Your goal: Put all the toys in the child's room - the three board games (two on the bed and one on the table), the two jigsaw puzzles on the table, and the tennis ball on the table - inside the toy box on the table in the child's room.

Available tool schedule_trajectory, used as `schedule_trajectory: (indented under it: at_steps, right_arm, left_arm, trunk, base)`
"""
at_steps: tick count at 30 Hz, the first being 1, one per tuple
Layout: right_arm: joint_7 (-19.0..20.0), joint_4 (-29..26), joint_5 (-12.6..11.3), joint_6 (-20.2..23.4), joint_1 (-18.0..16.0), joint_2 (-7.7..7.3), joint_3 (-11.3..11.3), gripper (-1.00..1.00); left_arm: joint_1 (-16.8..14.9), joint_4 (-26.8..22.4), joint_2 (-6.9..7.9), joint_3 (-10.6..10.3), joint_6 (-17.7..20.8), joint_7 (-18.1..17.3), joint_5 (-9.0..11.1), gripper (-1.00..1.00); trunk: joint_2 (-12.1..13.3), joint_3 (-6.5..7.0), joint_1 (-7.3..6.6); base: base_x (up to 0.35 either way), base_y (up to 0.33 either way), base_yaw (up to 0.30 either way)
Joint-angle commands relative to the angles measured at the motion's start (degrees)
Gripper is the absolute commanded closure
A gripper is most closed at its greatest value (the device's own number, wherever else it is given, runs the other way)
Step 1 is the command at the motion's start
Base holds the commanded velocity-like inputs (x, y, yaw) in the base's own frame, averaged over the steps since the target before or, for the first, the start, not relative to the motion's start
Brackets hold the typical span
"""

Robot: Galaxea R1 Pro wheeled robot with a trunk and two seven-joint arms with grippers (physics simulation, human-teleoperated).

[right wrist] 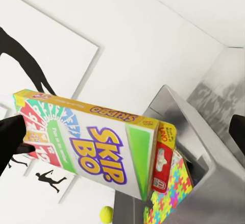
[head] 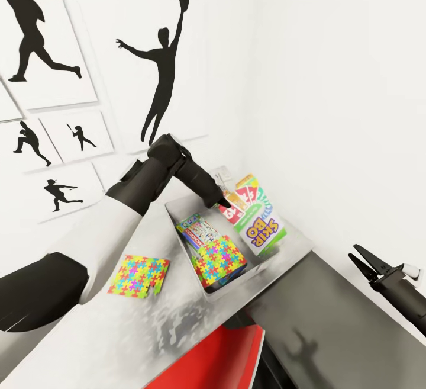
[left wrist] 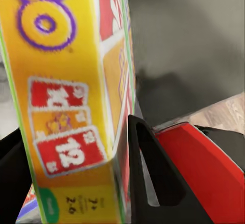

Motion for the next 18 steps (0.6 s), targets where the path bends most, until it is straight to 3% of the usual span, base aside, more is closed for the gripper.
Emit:
schedule_trajectory:
  at_steps: [1,8,18]
  right_arm:
    - [0.11,0.0,-0.06,0.28,-0.05,0.0,-0.06,-1.0]
    - [0.11,0.0,-0.06,0.28,-0.05,0.0,-0.06,-1.0]
    - [0.11,0.0,0.01,0.28,-0.05,0.0,-0.06,-1.0]
  left_arm:
    - [-0.09,-0.05,0.63,0.04,0.54,-0.58,-0.42,1.0]
    - [-0.16,0.04,3.13,-0.11,-0.82,-0.51,-0.38,1.0]
    - [-0.16,8.08,3.49,-0.06,-7.23,-0.65,-0.17,1.0]
  trunk:
    - [-0.11,-0.11,0.03]
    - [-0.11,-0.11,0.03]
    - [-0.11,-0.11,0.03]
  base:
    - [0.0,0.0,0.0]
    - [0.0,0.0,0.0]
    - [0.0,0.0,0.0]
